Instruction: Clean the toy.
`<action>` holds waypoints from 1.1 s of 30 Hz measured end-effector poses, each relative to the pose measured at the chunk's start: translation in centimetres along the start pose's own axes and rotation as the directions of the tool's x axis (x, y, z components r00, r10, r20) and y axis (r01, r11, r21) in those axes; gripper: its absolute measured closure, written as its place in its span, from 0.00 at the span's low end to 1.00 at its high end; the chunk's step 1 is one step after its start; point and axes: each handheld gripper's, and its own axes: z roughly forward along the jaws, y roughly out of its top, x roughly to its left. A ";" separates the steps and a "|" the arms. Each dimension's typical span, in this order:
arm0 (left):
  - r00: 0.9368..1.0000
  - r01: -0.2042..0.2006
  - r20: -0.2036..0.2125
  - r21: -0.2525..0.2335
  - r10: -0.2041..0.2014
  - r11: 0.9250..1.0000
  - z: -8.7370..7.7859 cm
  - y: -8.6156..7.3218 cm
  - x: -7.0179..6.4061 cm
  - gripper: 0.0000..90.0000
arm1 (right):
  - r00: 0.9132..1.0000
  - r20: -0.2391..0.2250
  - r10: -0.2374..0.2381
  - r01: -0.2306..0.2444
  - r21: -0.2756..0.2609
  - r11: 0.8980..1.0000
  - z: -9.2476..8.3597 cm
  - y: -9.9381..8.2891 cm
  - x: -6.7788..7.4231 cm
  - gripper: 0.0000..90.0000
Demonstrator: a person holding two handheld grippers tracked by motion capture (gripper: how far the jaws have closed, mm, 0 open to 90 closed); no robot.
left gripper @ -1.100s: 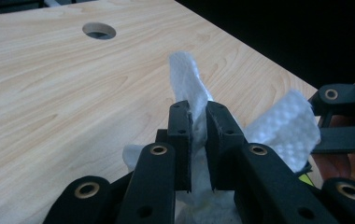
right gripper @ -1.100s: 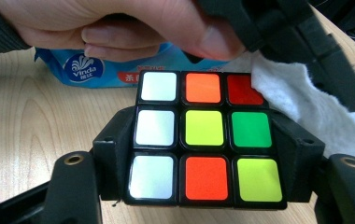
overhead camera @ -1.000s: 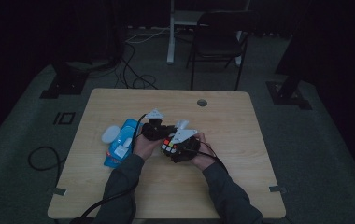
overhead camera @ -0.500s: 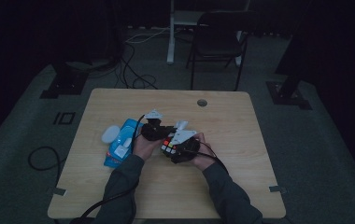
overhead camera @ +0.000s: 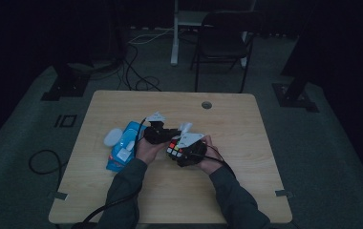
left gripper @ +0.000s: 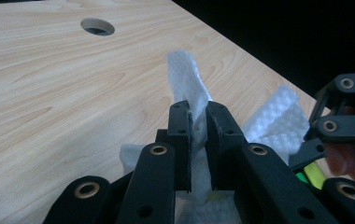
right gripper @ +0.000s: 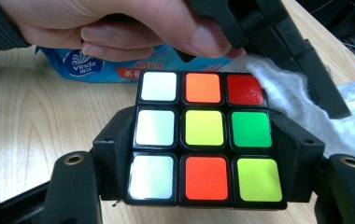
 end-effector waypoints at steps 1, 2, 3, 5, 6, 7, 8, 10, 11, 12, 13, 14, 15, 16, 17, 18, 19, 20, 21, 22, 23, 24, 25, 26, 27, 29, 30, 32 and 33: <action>1.000 0.002 -0.001 0.001 -0.002 1.000 0.0 0.0 0.0 0.91 | 1.000 0.000 0.000 0.000 -0.003 1.000 -0.1 0.0 0.0 0.38; 1.000 0.001 -0.001 0.001 -0.001 1.000 0.0 0.0 0.1 0.91 | 1.000 -0.002 -0.002 0.002 -0.007 1.000 -0.2 0.0 0.0 0.38; 1.000 0.002 -0.001 0.000 -0.002 1.000 0.0 0.0 0.1 0.91 | 1.000 -0.002 -0.004 0.004 -0.009 1.000 -0.2 0.0 0.0 0.38; 1.000 0.000 0.000 0.001 0.000 1.000 -0.1 0.0 0.0 0.91 | 1.000 -0.002 -0.008 0.008 -0.011 1.000 -0.3 0.0 0.0 0.38; 1.000 -0.002 0.002 0.002 0.002 1.000 -0.1 0.0 0.0 0.91 | 1.000 -0.004 -0.011 0.011 -0.011 1.000 -0.3 0.0 -0.1 0.38; 1.000 -0.002 0.004 -0.001 0.002 1.000 -0.1 0.0 0.0 0.91 | 1.000 -0.004 -0.012 0.012 -0.011 1.000 -0.4 0.0 -0.1 0.38; 1.000 -0.001 0.008 -0.003 0.001 1.000 -0.2 0.1 0.0 0.91 | 1.000 -0.005 -0.014 0.014 -0.015 1.000 -0.4 0.0 -0.1 0.38; 1.000 -0.003 0.020 -0.001 0.003 1.000 -0.2 0.1 0.0 0.91 | 1.000 -0.010 -0.021 0.021 -0.018 1.000 -0.5 0.0 -0.1 0.38; 1.000 -0.004 0.023 0.001 0.004 1.000 -0.3 0.1 0.0 0.91 | 1.000 -0.015 -0.024 0.024 -0.017 1.000 -0.6 0.0 -0.1 0.38; 1.000 -0.005 0.030 0.006 0.005 1.000 -0.3 0.1 0.0 0.91 | 0.999 -0.016 -0.030 0.029 -0.016 0.999 -0.7 0.0 -0.1 0.38; 0.999 -0.007 0.036 0.008 0.007 1.000 -0.4 0.2 0.0 0.91 | 0.999 -0.020 -0.035 0.035 -0.016 0.999 -0.7 0.0 -0.1 0.38; 0.999 -0.011 0.039 0.010 0.011 1.000 -0.4 0.2 -0.1 0.91 | 0.999 -0.022 -0.042 0.041 -0.017 0.999 -0.7 0.0 -0.1 0.38; 0.999 -0.012 0.044 0.009 0.012 1.000 -0.4 0.3 -0.1 0.91 | 0.999 -0.024 -0.046 0.046 -0.019 0.999 -0.8 0.0 -0.1 0.38; 0.999 -0.016 0.049 0.008 0.015 1.000 -0.5 0.3 -0.1 0.91 | 0.998 -0.027 -0.053 0.052 -0.022 0.998 -0.8 0.0 -0.1 0.38; 0.998 -0.015 0.057 0.005 0.015 1.000 -0.5 0.3 -0.1 0.91 | 0.998 -0.029 -0.059 0.058 -0.026 0.998 -0.9 0.0 -0.1 0.38; 0.998 -0.012 0.062 0.002 0.012 1.000 -0.5 0.3 -0.1 0.91 | 0.997 -0.033 -0.066 0.065 -0.032 0.997 -1.0 0.1 -0.1 0.38; 0.998 -0.014 0.063 0.004 0.013 1.000 -0.6 0.3 -0.1 0.91 | 0.997 -0.036 -0.069 0.068 -0.041 0.997 -1.2 0.1 -0.1 0.38; 0.998 -0.015 0.063 0.006 0.015 1.000 -0.6 0.3 -0.1 0.91 | 0.997 -0.036 -0.075 0.073 -0.049 0.996 -1.4 0.2 -0.1 0.38; 0.998 -0.014 0.063 0.008 0.014 1.000 -0.6 0.3 -0.1 0.91 | 0.996 -0.038 -0.079 0.076 -0.057 0.995 -1.6 0.3 -0.1 0.38; 0.998 -0.012 0.064 0.008 0.012 1.000 -0.6 0.3 -0.1 0.91 | 0.996 -0.039 -0.085 0.082 -0.068 0.994 -1.8 0.3 -0.2 0.38; 0.998 -0.010 0.067 0.006 0.010 1.000 -0.6 0.3 0.0 0.91 | 0.995 -0.040 -0.087 0.083 -0.077 0.994 -2.0 0.4 -0.2 0.38; 0.998 -0.010 0.067 0.005 0.009 1.000 -0.6 0.3 0.0 0.91 | 0.995 -0.042 -0.088 0.084 -0.085 0.993 -2.1 0.4 -0.2 0.38; 0.998 -0.009 0.069 0.005 0.008 1.000 -0.6 0.3 0.0 0.91 | 0.995 -0.043 -0.090 0.086 -0.091 0.992 -2.2 0.4 -0.3 0.38; 0.997 -0.008 0.071 0.006 0.007 1.000 -0.6 0.3 0.0 0.91 | 0.995 -0.044 -0.092 0.088 -0.091 0.992 -2.3 0.5 -0.3 0.38; 0.997 -0.008 0.073 0.008 0.007 1.000 -0.6 0.3 0.0 0.91 | 0.994 -0.043 -0.097 0.093 -0.088 0.992 -2.3 0.4 -0.3 0.38; 0.997 -0.010 0.078 0.009 0.009 1.000 -0.6 0.4 -0.1 0.91 | 0.994 -0.050 -0.099 0.095 -0.086 0.992 -2.1 0.4 -0.3 0.38; 0.997 -0.011 0.081 0.009 0.010 1.000 -0.7 0.4 -0.1 0.91 | 0.993 -0.051 -0.104 0.099 -0.087 0.991 -2.0 0.3 -0.4 0.38; 0.996 -0.010 0.088 0.008 0.009 1.000 -0.7 0.5 -0.2 0.91 | 0.993 -0.054 -0.105 0.100 -0.079 0.992 -1.8 0.3 -0.4 0.38; 0.996 -0.008 0.091 0.005 0.007 1.000 -0.7 0.5 -0.3 0.91 | 0.993 -0.054 -0.108 0.104 -0.077 0.992 -1.7 0.2 -0.4 0.38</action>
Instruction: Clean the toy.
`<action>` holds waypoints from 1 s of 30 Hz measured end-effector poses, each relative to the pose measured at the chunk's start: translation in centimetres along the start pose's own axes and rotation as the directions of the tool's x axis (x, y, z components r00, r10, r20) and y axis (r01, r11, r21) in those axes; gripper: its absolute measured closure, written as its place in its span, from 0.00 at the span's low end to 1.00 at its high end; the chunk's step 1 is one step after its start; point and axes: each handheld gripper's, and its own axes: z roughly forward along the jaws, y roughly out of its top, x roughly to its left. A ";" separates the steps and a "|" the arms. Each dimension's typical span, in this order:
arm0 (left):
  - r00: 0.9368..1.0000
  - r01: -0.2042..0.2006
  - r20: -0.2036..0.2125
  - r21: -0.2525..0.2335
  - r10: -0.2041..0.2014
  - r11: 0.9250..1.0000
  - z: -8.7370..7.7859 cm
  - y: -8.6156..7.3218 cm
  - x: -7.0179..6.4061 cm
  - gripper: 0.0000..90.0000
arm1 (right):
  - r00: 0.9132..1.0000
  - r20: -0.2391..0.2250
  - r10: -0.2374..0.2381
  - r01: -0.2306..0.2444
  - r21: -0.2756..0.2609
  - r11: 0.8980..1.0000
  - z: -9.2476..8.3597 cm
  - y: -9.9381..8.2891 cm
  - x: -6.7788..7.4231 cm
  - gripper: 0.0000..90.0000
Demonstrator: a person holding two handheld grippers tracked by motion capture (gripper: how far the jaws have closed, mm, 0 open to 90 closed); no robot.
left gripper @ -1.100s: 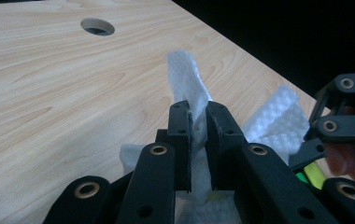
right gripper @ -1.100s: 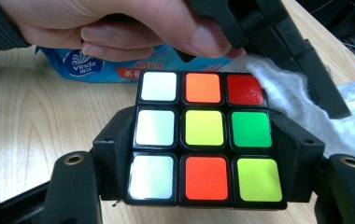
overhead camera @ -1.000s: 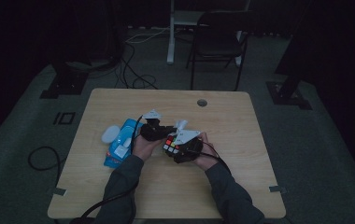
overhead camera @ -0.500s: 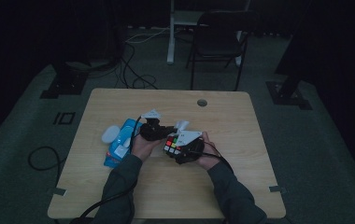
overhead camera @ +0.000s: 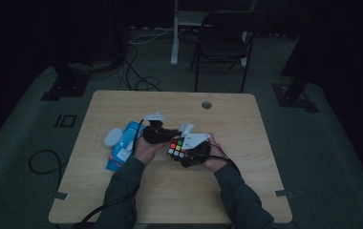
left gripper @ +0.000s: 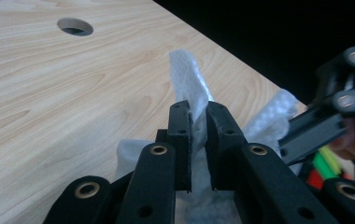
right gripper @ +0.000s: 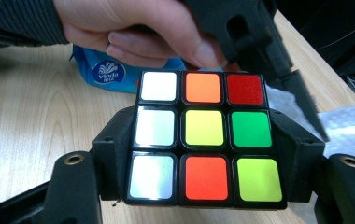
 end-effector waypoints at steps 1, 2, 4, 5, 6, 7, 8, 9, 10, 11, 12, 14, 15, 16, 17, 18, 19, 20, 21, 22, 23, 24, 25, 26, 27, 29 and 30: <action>1.000 0.001 0.005 -0.002 -0.001 1.000 0.0 0.0 0.0 0.91 | 1.000 -0.001 -0.002 0.002 0.002 1.000 0.0 0.0 0.0 0.38; 1.000 0.000 0.007 -0.004 0.000 1.000 -0.1 0.1 0.0 0.91 | 1.000 0.001 -0.004 0.004 0.002 1.000 0.0 0.0 0.0 0.38; 1.000 -0.002 0.009 -0.004 0.002 1.000 -0.1 0.1 0.0 0.91 | 1.000 0.002 -0.004 0.004 0.000 1.000 0.0 0.0 0.0 0.38; 1.000 -0.002 0.011 -0.004 0.003 1.000 -0.1 0.1 0.0 0.91 | 1.000 0.005 -0.008 0.008 0.001 1.000 -0.1 0.0 -0.1 0.38; 1.000 -0.002 0.011 -0.004 0.003 1.000 -0.1 0.1 0.0 0.91 | 1.000 0.005 -0.008 0.008 0.001 1.000 -0.1 0.0 -0.1 0.38; 1.000 -0.002 0.011 -0.002 0.002 1.000 -0.1 0.0 0.0 0.91 | 1.000 0.011 -0.014 0.014 -0.003 1.000 -0.3 0.1 -0.1 0.38; 1.000 -0.001 0.008 0.000 0.001 1.000 0.0 0.0 0.0 0.91 | 1.000 0.013 -0.014 0.014 -0.006 1.000 -0.5 0.1 0.0 0.38; 1.000 0.001 0.007 0.004 -0.001 1.000 0.0 0.0 0.1 0.91 | 1.000 0.012 -0.015 0.015 -0.010 1.000 -0.5 0.2 -0.1 0.38; 1.000 0.000 0.007 0.006 0.000 1.000 0.0 -0.1 0.2 0.91 | 1.000 0.013 -0.015 0.015 -0.012 1.000 -0.6 0.2 0.0 0.38; 1.000 0.000 0.007 0.006 0.000 1.000 0.0 -0.1 0.2 0.91 | 1.000 0.012 -0.018 0.018 -0.013 1.000 -0.7 0.3 0.0 0.38; 1.000 0.002 0.003 0.009 -0.002 1.000 0.1 -0.2 0.2 0.91 | 1.000 0.012 -0.018 0.018 -0.013 1.000 -0.7 0.3 0.0 0.38; 1.000 0.009 -0.009 0.020 -0.008 1.000 0.2 -0.4 0.4 0.91 | 1.000 0.011 -0.019 0.019 -0.014 1.000 -0.8 0.3 -0.1 0.38; 1.000 0.010 -0.011 0.025 -0.009 1.000 0.3 -0.4 0.4 0.91 | 1.000 0.010 -0.019 0.019 -0.014 1.000 -0.7 0.3 -0.1 0.38; 1.000 0.011 -0.015 0.032 -0.011 0.999 0.3 -0.5 0.5 0.91 | 1.000 0.010 -0.019 0.019 -0.016 1.000 -0.7 0.3 -0.1 0.38; 1.000 0.016 -0.017 0.034 -0.015 0.999 0.4 -0.6 0.6 0.91 | 1.000 0.010 -0.020 0.020 -0.016 1.000 -0.7 0.3 0.0 0.38; 1.000 0.017 -0.019 0.035 -0.016 0.999 0.4 -0.6 0.6 0.91 | 1.000 0.009 -0.018 0.019 -0.018 1.000 -0.8 0.3 0.0 0.38; 0.999 0.027 -0.019 0.036 -0.026 0.999 0.4 -0.7 0.7 0.91 | 1.000 0.011 -0.019 0.020 -0.019 1.000 -0.8 0.3 0.0 0.38; 0.999 0.034 -0.017 0.032 -0.034 0.999 0.4 -0.7 0.8 0.91 | 1.000 0.012 -0.019 0.019 -0.021 1.000 -0.8 0.3 0.0 0.38; 0.999 0.034 -0.024 0.036 -0.033 0.999 0.4 -0.7 0.8 0.91 | 1.000 0.013 -0.017 0.018 -0.023 1.000 -0.8 0.3 -0.1 0.38; 0.999 0.037 -0.033 0.038 -0.036 0.999 0.4 -0.8 0.9 0.91 | 1.000 0.014 -0.014 0.015 -0.025 1.000 -0.8 0.3 -0.1 0.38; 0.999 0.037 -0.033 0.038 -0.036 0.999 0.4 -0.8 0.9 0.92 | 1.000 0.014 -0.014 0.015 -0.025 1.000 -0.8 0.3 -0.1 0.38; 0.999 0.038 -0.041 0.051 -0.036 0.998 0.4 -0.8 1.0 0.92 | 1.000 0.018 -0.013 0.014 -0.026 1.000 -0.9 0.3 -0.1 0.38; 0.998 0.042 -0.049 0.060 -0.040 0.997 0.5 -0.9 1.1 0.92 | 1.000 0.017 -0.013 0.014 -0.028 1.000 -0.9 0.3 -0.1 0.38; 0.998 0.041 -0.056 0.069 -0.037 0.997 0.5 -0.9 1.1 0.92 | 1.000 0.018 -0.014 0.014 -0.028 0.999 -0.9 0.3 -0.1 0.38; 0.998 0.041 -0.057 0.074 -0.037 0.996 0.5 -1.0 1.1 0.92 | 1.000 0.020 -0.013 0.013 -0.029 0.999 -0.9 0.3 -0.1 0.38; 0.998 0.042 -0.053 0.069 -0.039 0.997 0.5 -1.0 1.1 0.92 | 1.000 0.019 -0.013 0.013 -0.030 0.999 -0.9 0.3 -0.1 0.38; 0.998 0.042 -0.053 0.063 -0.039 0.997 0.5 -1.0 1.0 0.92 | 1.000 0.019 -0.012 0.013 -0.031 0.999 -0.9 0.3 -0.1 0.38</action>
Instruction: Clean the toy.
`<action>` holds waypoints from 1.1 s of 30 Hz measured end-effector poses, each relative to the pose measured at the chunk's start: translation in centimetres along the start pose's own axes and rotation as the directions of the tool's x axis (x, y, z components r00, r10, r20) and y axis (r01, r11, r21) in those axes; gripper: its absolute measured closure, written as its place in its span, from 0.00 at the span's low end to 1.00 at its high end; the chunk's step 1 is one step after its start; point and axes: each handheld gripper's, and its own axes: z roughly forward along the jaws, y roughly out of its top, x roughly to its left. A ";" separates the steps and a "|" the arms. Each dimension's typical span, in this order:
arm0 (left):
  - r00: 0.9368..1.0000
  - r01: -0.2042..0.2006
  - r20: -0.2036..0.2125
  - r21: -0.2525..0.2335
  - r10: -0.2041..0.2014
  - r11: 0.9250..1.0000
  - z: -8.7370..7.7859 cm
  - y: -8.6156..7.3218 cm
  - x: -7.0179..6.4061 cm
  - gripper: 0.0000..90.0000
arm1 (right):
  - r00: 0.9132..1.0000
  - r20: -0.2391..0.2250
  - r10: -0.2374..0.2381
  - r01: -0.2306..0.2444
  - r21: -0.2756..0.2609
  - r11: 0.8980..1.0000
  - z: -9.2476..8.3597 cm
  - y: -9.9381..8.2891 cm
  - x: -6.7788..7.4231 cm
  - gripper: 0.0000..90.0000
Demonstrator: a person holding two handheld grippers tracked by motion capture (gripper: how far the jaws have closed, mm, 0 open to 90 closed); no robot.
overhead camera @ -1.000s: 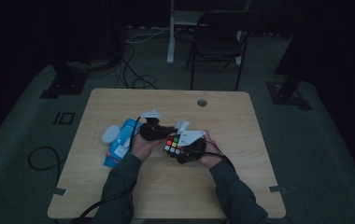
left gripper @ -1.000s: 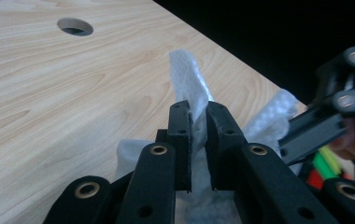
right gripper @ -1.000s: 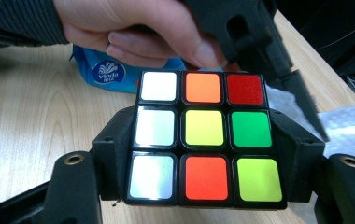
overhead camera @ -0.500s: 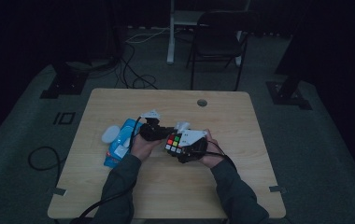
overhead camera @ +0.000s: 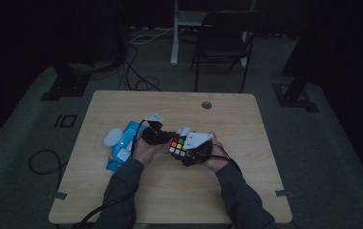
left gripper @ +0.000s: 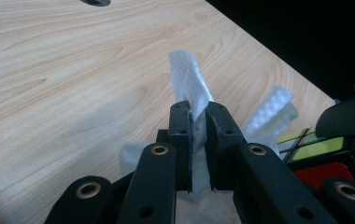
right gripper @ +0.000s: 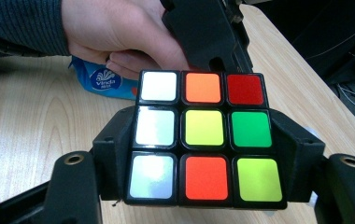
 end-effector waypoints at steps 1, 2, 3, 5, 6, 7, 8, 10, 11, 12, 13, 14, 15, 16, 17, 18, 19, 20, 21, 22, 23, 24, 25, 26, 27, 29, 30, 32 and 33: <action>1.000 0.001 0.003 -0.005 -0.001 1.000 0.0 0.0 -0.1 0.92 | 1.000 -0.002 -0.001 0.001 -0.001 1.000 0.0 0.0 0.0 0.38; 1.000 0.000 0.011 -0.013 0.000 1.000 -0.2 0.1 -0.2 0.92 | 1.000 -0.004 -0.002 0.002 0.000 1.000 0.0 0.0 0.0 0.38; 1.000 -0.001 0.018 -0.027 0.001 1.000 -0.2 0.2 -0.3 0.92 | 1.000 -0.004 -0.002 0.002 0.001 1.000 0.0 0.0 0.0 0.38; 1.000 -0.010 0.029 -0.042 0.011 0.999 -0.5 0.5 -0.7 0.92 | 1.000 -0.005 -0.003 0.003 0.000 1.000 0.1 -0.1 0.1 0.38; 0.999 -0.018 0.036 -0.053 0.020 0.998 -0.6 0.7 -1.0 0.92 | 1.000 -0.006 0.000 0.000 0.001 1.000 0.1 -0.1 0.1 0.38; 0.999 -0.024 0.045 -0.063 0.027 0.998 -0.8 0.9 -1.2 0.92 | 1.000 -0.008 -0.004 0.004 0.002 1.000 0.2 -0.2 0.1 0.38; 0.998 -0.025 0.054 -0.076 0.029 0.997 -0.9 1.1 -1.4 0.92 | 1.000 -0.007 -0.003 0.003 0.004 1.000 0.2 -0.2 0.1 0.38; 0.997 -0.030 0.067 -0.095 0.037 0.995 -1.2 1.4 -1.7 0.92 | 1.000 -0.006 -0.001 0.001 0.007 1.000 0.3 -0.2 0.1 0.38; 0.997 -0.036 0.064 -0.097 0.042 0.995 -1.3 1.5 -1.7 0.92 | 1.000 -0.003 0.000 0.000 0.007 1.000 0.3 -0.3 0.1 0.38; 0.997 -0.035 0.063 -0.096 0.041 0.995 -1.3 1.5 -1.7 0.92 | 1.000 -0.002 0.001 -0.001 0.004 1.000 0.3 -0.3 0.1 0.38; 0.997 -0.032 0.061 -0.096 0.038 0.995 -1.3 1.4 -1.6 0.92 | 1.000 -0.001 0.003 -0.003 0.002 1.000 0.2 -0.3 0.1 0.38; 0.998 -0.032 0.060 -0.094 0.037 0.995 -1.2 1.4 -1.5 0.92 | 1.000 0.000 0.002 -0.002 0.001 1.000 0.1 -0.2 0.1 0.38; 0.998 -0.025 0.057 -0.091 0.030 0.996 -1.2 1.3 -1.4 0.92 | 1.000 0.001 0.001 -0.001 -0.001 1.000 0.1 -0.2 0.1 0.38; 0.998 -0.019 0.054 -0.086 0.024 0.996 -1.0 1.1 -1.2 0.92 | 1.000 0.002 0.000 0.000 -0.002 1.000 0.0 -0.1 0.0 0.38; 0.998 -0.014 0.053 -0.082 0.018 0.997 -0.9 0.9 -1.0 0.92 | 1.000 0.003 0.000 0.000 -0.004 1.000 0.0 -0.1 0.0 0.38; 0.998 -0.014 0.053 -0.082 0.018 0.997 -0.9 0.9 -1.0 0.92 | 1.000 0.003 0.000 0.000 -0.004 1.000 0.0 -0.1 0.0 0.38; 0.999 -0.007 0.050 -0.074 0.010 0.997 -0.6 0.6 -0.7 0.92 | 1.000 0.003 0.001 -0.001 -0.006 1.000 -0.1 -0.1 0.0 0.38; 0.999 0.000 0.050 -0.072 0.003 0.997 -0.4 0.4 -0.6 0.92 | 1.000 0.002 0.001 -0.001 -0.007 1.000 -0.1 -0.1 0.0 0.38; 0.999 0.006 0.046 -0.066 -0.003 0.998 -0.3 0.3 -0.5 0.92 | 1.000 0.002 0.002 -0.002 -0.007 1.000 -0.1 -0.1 0.0 0.38; 0.999 0.008 0.040 -0.058 -0.006 0.998 -0.1 0.1 -0.4 0.92 | 1.000 0.002 0.004 -0.004 -0.005 1.000 -0.1 -0.1 -0.1 0.38; 0.999 0.009 0.035 -0.054 -0.008 0.999 -0.1 0.0 -0.3 0.92 | 1.000 0.000 0.010 -0.010 -0.005 1.000 -0.1 -0.1 -0.1 0.38; 0.999 0.013 0.032 -0.051 -0.011 0.999 0.0 -0.1 -0.2 0.92 | 1.000 0.000 0.010 -0.010 -0.006 1.000 -0.1 -0.2 -0.1 0.38; 1.000 0.013 0.026 -0.052 -0.012 0.999 0.0 -0.1 -0.1 0.92 | 1.000 0.000 0.013 -0.013 -0.006 1.000 -0.1 -0.2 -0.1 0.38; 1.000 0.014 0.021 -0.053 -0.013 0.999 0.0 -0.2 -0.1 0.92 | 1.000 0.002 0.018 -0.018 -0.005 1.000 0.0 -0.2 -0.1 0.38; 1.000 0.013 0.013 -0.056 -0.012 0.998 -0.1 -0.2 -0.1 0.92 | 1.000 0.004 0.022 -0.022 -0.003 1.000 0.0 -0.3 -0.1 0.38; 1.000 0.013 -0.001 -0.072 -0.013 0.997 -0.4 -0.2 -0.2 0.92 | 0.999 0.012 0.037 -0.037 0.000 0.999 0.0 -0.4 -0.3 0.38; 1.000 0.007 -0.009 -0.079 -0.008 0.997 -0.6 -0.1 -0.3 0.92 | 0.999 0.014 0.045 -0.045 -0.001 0.999 0.0 -0.5 -0.4 0.38; 1.000 -0.005 -0.028 -0.093 0.003 0.996 -1.0 -0.1 -0.4 0.92 | 0.997 0.026 0.073 -0.073 0.008 0.997 -0.1 -0.6 -0.6 0.38; 0.999 -0.010 -0.039 -0.100 0.006 0.995 -1.1 -0.1 -0.6 0.92 | 0.996 0.030 0.084 -0.084 0.010 0.996 -0.1 -0.7 -0.8 0.38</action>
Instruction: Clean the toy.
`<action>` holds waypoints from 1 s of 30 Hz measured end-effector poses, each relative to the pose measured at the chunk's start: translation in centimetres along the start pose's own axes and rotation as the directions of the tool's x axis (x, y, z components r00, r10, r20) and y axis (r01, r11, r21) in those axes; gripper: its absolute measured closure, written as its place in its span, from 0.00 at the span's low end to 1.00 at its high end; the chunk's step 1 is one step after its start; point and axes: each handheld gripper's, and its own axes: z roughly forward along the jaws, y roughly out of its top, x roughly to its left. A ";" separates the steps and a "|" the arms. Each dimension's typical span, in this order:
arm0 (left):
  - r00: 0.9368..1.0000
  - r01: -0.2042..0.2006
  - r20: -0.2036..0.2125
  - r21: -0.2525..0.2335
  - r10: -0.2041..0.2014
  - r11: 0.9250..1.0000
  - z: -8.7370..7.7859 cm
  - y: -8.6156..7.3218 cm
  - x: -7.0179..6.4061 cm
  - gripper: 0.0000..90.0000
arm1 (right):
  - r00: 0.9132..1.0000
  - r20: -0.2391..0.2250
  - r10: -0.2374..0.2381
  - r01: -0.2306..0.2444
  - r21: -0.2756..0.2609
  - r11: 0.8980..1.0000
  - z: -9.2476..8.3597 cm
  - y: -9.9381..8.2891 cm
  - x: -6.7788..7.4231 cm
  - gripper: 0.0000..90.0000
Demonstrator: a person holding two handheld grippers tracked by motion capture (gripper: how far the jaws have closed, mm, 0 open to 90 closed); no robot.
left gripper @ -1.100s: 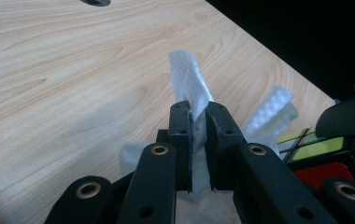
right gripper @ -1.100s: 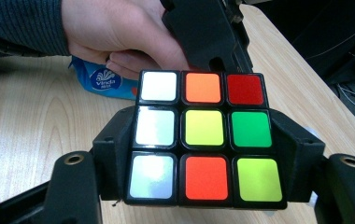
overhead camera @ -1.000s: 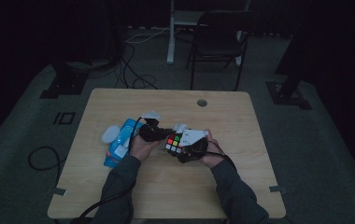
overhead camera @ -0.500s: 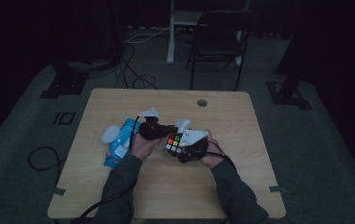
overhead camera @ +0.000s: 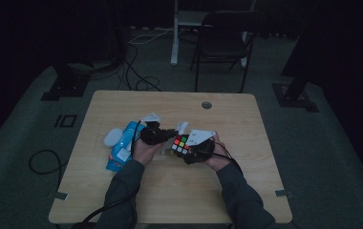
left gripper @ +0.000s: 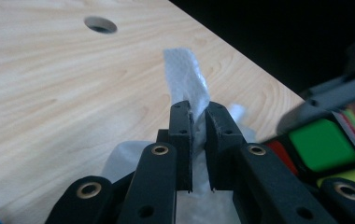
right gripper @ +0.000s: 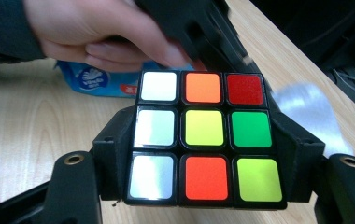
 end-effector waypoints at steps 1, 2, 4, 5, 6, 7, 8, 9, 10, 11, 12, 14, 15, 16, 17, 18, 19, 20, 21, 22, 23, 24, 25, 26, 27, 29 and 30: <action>1.000 -0.011 -0.011 -0.006 0.011 1.000 -0.2 0.0 -0.1 0.92 | 1.000 0.005 0.010 -0.010 0.004 1.000 0.0 -0.1 -0.1 0.38; 1.000 -0.016 -0.015 -0.010 0.016 1.000 -0.3 0.0 -0.1 0.92 | 1.000 0.015 0.023 -0.023 0.010 1.000 0.0 -0.1 -0.3 0.38; 0.999 -0.026 -0.029 -0.024 0.025 0.999 -0.6 -0.1 -0.3 0.92 | 0.999 0.032 0.044 -0.045 0.020 0.999 0.0 -0.2 -0.6 0.38; 0.999 -0.032 -0.036 -0.031 0.031 0.999 -0.7 -0.1 -0.5 0.92 | 0.998 0.038 0.058 -0.059 0.023 0.998 0.0 -0.3 -0.6 0.38; 0.999 -0.037 -0.039 -0.038 0.036 0.999 -0.9 -0.2 -0.5 0.92 | 0.997 0.048 0.066 -0.067 0.028 0.997 0.0 -0.3 -0.8 0.38; 0.998 -0.048 -0.050 -0.048 0.045 0.998 -1.1 -0.2 -0.7 0.92 | 0.995 0.060 0.078 -0.080 0.035 0.996 0.1 -0.4 -0.9 0.38; 0.997 -0.054 -0.057 -0.052 0.051 0.997 -1.2 -0.3 -0.8 0.93 | 0.994 0.071 0.089 -0.092 0.042 0.995 0.1 -0.5 -1.1 0.38; 0.997 -0.058 -0.062 -0.060 0.054 0.997 -1.3 -0.3 -0.9 0.93 | 0.992 0.077 0.099 -0.103 0.043 0.994 0.1 -0.5 -1.1 0.38; 0.996 -0.065 -0.066 -0.062 0.061 0.996 -1.4 -0.4 -0.9 0.93 | 0.990 0.084 0.113 -0.117 0.044 0.992 0.0 -0.5 -1.3 0.38; 0.995 -0.072 -0.075 -0.066 0.067 0.995 -1.5 -0.4 -1.0 0.93 | 0.989 0.089 0.120 -0.124 0.041 0.991 0.0 -0.6 -1.3 0.38; 0.994 -0.081 -0.083 -0.072 0.074 0.994 -1.6 -0.5 -1.1 0.93 | 0.987 0.097 0.129 -0.134 0.041 0.990 -0.1 -0.6 -1.5 0.38; 0.991 -0.098 -0.097 -0.079 0.090 0.992 -1.7 -0.6 -1.4 0.93 | 0.982 0.105 0.157 -0.162 0.032 0.986 -0.2 -0.6 -1.7 0.38; 0.988 -0.114 -0.110 -0.078 0.105 0.990 -1.8 -0.7 -1.5 0.93 | 0.981 0.108 0.163 -0.167 0.028 0.986 -0.3 -0.6 -1.9 0.38; 0.987 -0.123 -0.117 -0.081 0.113 0.989 -1.8 -0.8 -1.7 0.93 | 0.978 0.112 0.176 -0.179 0.022 0.984 -0.4 -0.6 -2.0 0.38; 0.984 -0.133 -0.126 -0.081 0.122 0.988 -1.8 -0.9 -1.8 0.93 | 0.975 0.118 0.186 -0.189 0.018 0.982 -0.5 -0.5 -2.1 0.38; 0.982 -0.143 -0.134 -0.082 0.132 0.986 -1.7 -1.0 -2.0 0.93 | 0.973 0.126 0.192 -0.196 0.017 0.981 -0.5 -0.5 -2.2 0.38; 0.980 -0.155 -0.137 -0.078 0.143 0.985 -1.7 -1.1 -2.1 0.93 | 0.971 0.134 0.199 -0.203 0.014 0.979 -0.5 -0.5 -2.3 0.38; 0.980 -0.158 -0.137 -0.077 0.146 0.984 -1.6 -1.2 -2.2 0.93 | 0.969 0.136 0.207 -0.211 0.012 0.977 -0.6 -0.5 -2.4 0.38; 0.978 -0.168 -0.141 -0.073 0.156 0.983 -1.6 -1.3 -2.3 0.93 | 0.968 0.139 0.211 -0.215 0.012 0.977 -0.6 -0.5 -2.5 0.38; 0.977 -0.170 -0.141 -0.074 0.159 0.983 -1.5 -1.4 -2.4 0.93 | 0.965 0.146 0.219 -0.223 0.011 0.975 -0.6 -0.5 -2.7 0.38; 0.977 -0.173 -0.140 -0.075 0.161 0.982 -1.5 -1.5 -2.4 0.93 | 0.963 0.147 0.226 -0.230 0.009 0.973 -0.6 -0.6 -2.7 0.38; 0.977 -0.172 -0.140 -0.077 0.160 0.982 -1.5 -1.6 -2.4 0.93 | 0.960 0.149 0.237 -0.240 0.006 0.971 -0.6 -0.6 -2.9 0.38; 0.977 -0.174 -0.139 -0.076 0.163 0.982 -1.5 -1.7 -2.4 0.93 | 0.957 0.153 0.248 -0.251 0.003 0.968 -0.6 -0.7 -3.1 0.38; 0.977 -0.174 -0.137 -0.078 0.163 0.982 -1.5 -1.8 -2.5 0.93 | 0.954 0.157 0.254 -0.257 0.002 0.966 -0.6 -0.7 -3.2 0.38; 0.976 -0.181 -0.136 -0.075 0.170 0.981 -1.5 -2.0 -2.6 0.93 | 0.951 0.160 0.264 -0.268 0.001 0.963 -0.6 -0.7 -3.3 0.38; 0.975 -0.186 -0.134 -0.076 0.175 0.980 -1.4 -2.1 -2.7 0.94 | 0.946 0.167 0.278 -0.282 0.003 0.959 -0.7 -0.8 -3.5 0.38; 0.975 -0.189 -0.133 -0.074 0.178 0.979 -1.4 -2.2 -2.8 0.94 | 0.944 0.170 0.284 -0.288 0.003 0.958 -0.7 -0.8 -3.6 0.38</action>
